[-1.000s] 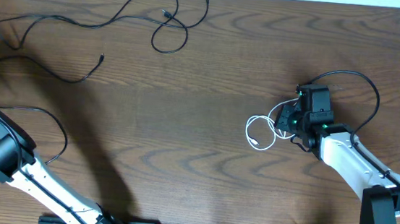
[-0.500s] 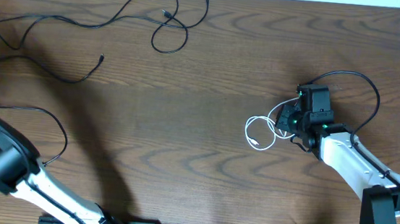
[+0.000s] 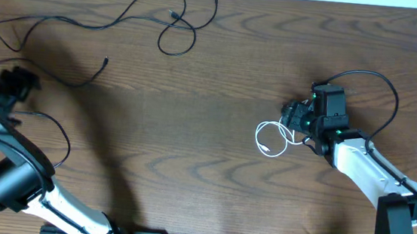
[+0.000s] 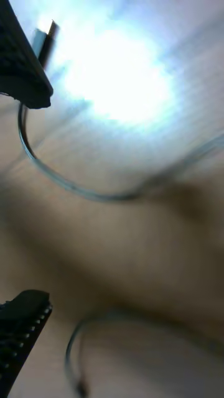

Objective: Untangle cables

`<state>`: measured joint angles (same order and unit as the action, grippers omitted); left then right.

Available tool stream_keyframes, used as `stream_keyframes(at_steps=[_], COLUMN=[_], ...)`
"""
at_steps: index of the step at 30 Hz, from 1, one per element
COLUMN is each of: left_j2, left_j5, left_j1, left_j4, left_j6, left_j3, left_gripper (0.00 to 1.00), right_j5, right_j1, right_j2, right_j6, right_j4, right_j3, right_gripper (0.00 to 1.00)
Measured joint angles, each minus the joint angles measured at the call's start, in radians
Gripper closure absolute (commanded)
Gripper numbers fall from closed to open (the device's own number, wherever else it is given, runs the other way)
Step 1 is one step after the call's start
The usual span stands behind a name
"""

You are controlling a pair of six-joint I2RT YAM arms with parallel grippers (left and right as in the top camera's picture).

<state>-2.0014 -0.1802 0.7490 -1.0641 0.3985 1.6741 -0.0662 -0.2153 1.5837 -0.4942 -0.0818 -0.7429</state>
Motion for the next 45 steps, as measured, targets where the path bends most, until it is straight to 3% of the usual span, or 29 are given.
stream_keyframes(at_steps=[4,9,17,32,35,38,41,45], left_j2=[0.0,0.0,0.0,0.016,0.016,0.016,0.016,0.029], left_j5=[0.05,0.072,0.029,0.045,0.049,0.057,0.064,0.083], left_j1=[0.006,0.006,0.006,-0.101,-0.105,-0.106,-0.109,-0.111], left_j4=[0.05,0.119,0.264,0.342,0.338,0.323,0.315,0.333], left_j6=[0.027,0.048,0.05,0.05,0.048,0.044,0.047,0.044], left_j3=[-0.098,-0.211,-0.357,-0.385,-0.385,-0.386,-0.389,-0.417], left_gripper=[0.01,0.21,0.21,0.23,0.35,0.37,0.56,0.61], right_j5=[0.003,0.003,0.003,0.003,0.003,0.003,0.003,0.003], right_j1=[0.0,0.0,0.0,0.0,0.0,0.0,0.0,0.0], right_j2=[0.029,0.046,0.046,0.046,0.046,0.046,0.046,0.046], right_j6=[-0.003,-0.003,-0.003,-0.003,-0.003,-0.003,-0.003,-0.003], right_j4=[0.016,0.026,0.027,0.027,0.027,0.027,0.027,0.027], right_j3=[0.0,0.0,0.001,0.001,0.001,0.001,0.001,0.001], right_gripper=[0.01,0.01,0.01,0.01,0.01,0.01,0.01,0.01])
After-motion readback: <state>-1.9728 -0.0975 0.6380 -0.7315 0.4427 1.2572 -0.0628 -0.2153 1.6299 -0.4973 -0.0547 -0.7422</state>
